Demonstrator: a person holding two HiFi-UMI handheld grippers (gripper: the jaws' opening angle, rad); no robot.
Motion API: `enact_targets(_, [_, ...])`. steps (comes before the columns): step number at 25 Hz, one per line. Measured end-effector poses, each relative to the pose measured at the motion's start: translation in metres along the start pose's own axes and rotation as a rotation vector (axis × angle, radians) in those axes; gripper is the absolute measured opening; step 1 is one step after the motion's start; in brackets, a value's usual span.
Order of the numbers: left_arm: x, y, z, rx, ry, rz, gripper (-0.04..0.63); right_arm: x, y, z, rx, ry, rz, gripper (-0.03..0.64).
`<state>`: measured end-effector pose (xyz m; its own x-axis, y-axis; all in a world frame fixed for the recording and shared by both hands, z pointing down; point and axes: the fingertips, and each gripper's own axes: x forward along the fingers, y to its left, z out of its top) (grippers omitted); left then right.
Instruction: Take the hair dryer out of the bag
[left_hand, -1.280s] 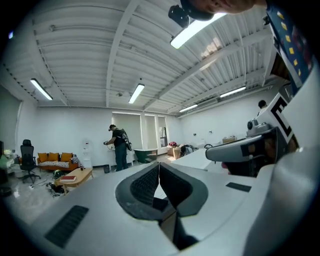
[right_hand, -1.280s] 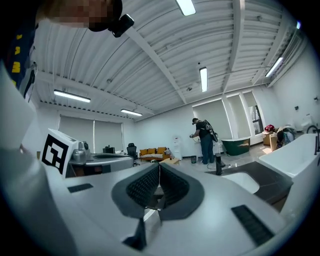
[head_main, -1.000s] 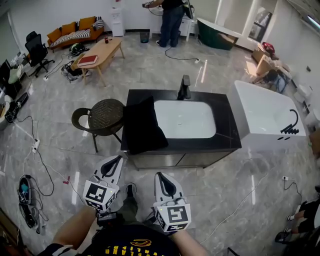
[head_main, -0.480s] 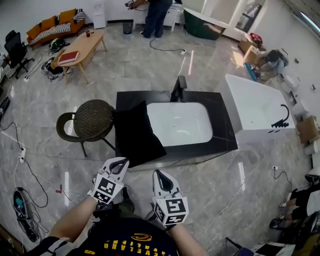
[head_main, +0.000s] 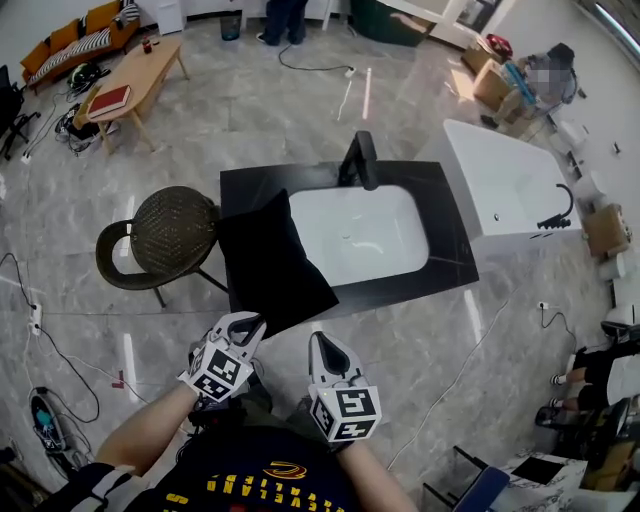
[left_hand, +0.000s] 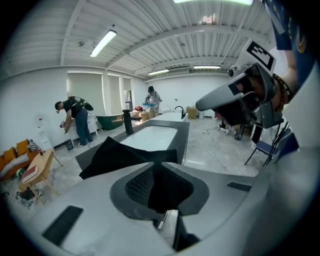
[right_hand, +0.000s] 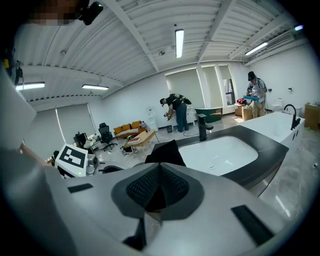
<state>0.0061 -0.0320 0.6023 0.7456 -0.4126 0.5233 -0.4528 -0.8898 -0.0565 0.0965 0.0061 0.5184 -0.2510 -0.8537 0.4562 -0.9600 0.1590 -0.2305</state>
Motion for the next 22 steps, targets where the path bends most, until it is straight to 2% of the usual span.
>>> enact_targets(4, [0.015,-0.015,-0.013,0.04,0.069,-0.056,0.092,0.008,-0.005,-0.003,0.003,0.025,-0.001,0.008])
enact_targets(7, [0.027,-0.025,-0.026,0.075,0.129,-0.068,0.171,0.016,-0.011,-0.005,-0.011,0.038,0.02,0.008])
enact_targets(10, [0.037,-0.03,-0.044,0.086,0.204,-0.054,0.189,0.024,-0.015,-0.004,-0.024,0.054,0.064,0.008])
enact_targets(16, [0.05,-0.03,-0.055,0.078,0.301,0.006,0.183,0.031,-0.026,-0.001,-0.053,0.072,0.142,0.009])
enact_targets(20, [0.048,-0.027,-0.054,0.025,0.334,0.029,0.031,0.031,-0.037,-0.006,-0.059,0.098,0.168,0.008])
enact_targets(22, [0.045,-0.023,-0.05,-0.015,0.33,0.042,0.026,0.03,-0.038,-0.011,-0.065,0.118,0.186,0.008])
